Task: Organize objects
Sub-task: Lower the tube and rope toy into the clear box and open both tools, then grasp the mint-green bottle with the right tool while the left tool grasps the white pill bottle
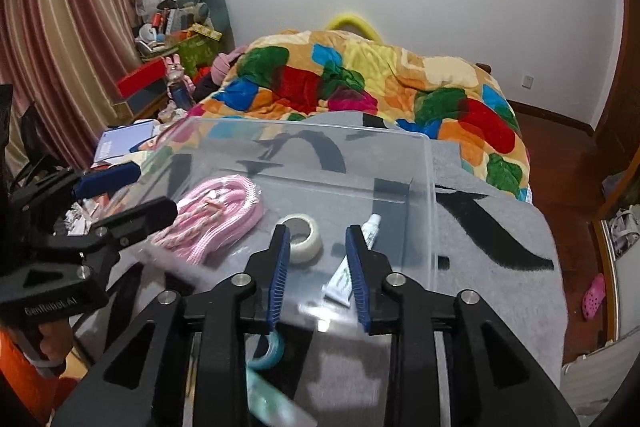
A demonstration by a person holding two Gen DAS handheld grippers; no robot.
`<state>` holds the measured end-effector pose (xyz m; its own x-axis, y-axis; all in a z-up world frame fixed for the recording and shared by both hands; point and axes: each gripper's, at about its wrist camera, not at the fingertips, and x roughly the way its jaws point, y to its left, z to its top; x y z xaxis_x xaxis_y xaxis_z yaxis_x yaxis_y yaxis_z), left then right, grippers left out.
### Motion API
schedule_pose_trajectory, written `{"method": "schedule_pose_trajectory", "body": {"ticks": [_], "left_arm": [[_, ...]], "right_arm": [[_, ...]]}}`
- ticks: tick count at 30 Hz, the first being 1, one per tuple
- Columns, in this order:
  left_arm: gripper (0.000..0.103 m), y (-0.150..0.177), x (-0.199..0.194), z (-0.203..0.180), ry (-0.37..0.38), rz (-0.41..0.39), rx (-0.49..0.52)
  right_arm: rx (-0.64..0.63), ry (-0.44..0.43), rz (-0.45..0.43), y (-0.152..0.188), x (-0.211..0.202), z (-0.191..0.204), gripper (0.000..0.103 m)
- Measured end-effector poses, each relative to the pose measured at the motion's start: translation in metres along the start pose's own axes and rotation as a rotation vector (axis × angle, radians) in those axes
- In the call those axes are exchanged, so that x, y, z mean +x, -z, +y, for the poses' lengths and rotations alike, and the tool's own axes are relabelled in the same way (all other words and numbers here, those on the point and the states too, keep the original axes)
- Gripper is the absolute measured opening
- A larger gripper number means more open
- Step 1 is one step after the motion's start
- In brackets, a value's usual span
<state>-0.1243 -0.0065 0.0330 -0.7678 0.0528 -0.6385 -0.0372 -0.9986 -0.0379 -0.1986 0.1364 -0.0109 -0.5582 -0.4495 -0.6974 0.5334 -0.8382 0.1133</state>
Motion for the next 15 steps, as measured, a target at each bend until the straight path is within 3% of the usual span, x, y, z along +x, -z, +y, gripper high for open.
{"method": "schedule_pose_trajectory", "body": {"ticks": [2, 8, 15], "left_arm": [[0.089, 0.003, -0.006, 0.000, -0.002, -0.008, -0.010], [0.092, 0.019, -0.015, 0.004, -0.012, 0.010, -0.033], [0.092, 0.055, -0.007, 0.001, 0.053, 0.118, -0.070]], "right_arm": [[0.003, -0.013, -0.011, 0.006, -0.009, 0.001, 0.039], [0.002, -0.036, -0.028, 0.027, -0.028, 0.004, 0.043], [-0.038, -0.062, 0.039, 0.061, -0.018, 0.013, 0.043]]}}
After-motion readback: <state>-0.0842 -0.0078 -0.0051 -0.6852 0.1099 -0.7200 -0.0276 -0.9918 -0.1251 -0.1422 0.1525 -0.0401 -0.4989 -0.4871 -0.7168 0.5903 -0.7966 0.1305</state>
